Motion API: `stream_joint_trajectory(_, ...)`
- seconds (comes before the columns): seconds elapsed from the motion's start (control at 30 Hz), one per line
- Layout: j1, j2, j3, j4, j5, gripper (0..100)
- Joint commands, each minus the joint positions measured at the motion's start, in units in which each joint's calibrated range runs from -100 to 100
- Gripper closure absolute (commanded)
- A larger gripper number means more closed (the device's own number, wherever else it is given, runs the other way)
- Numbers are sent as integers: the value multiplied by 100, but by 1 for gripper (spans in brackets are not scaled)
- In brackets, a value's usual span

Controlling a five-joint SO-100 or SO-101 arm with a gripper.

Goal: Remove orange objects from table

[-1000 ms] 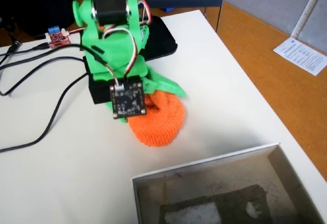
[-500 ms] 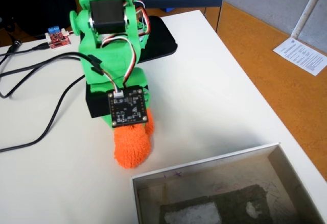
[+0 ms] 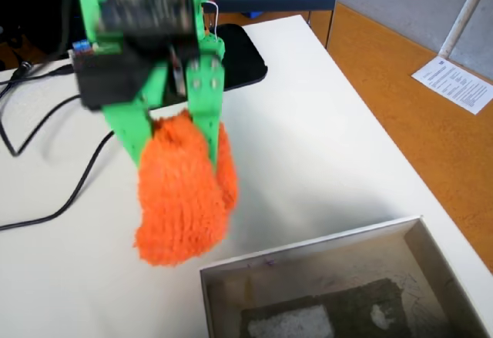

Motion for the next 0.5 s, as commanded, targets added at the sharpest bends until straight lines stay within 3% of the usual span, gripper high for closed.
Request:
stream_joint_trajectory(0.0,-365,1680,-5717,673,-88,100)
stream_joint_trajectory(0.1,-728,2595,-6628,681,88,100)
stream_joint_trajectory(0.2,-972,3073,-6444,608,200,100)
stream_joint_trajectory(0.33,-1090,3098,-5029,-284,122,100)
stream_joint_trajectory(0.47,-1053,2712,-2539,-2189,103,100)
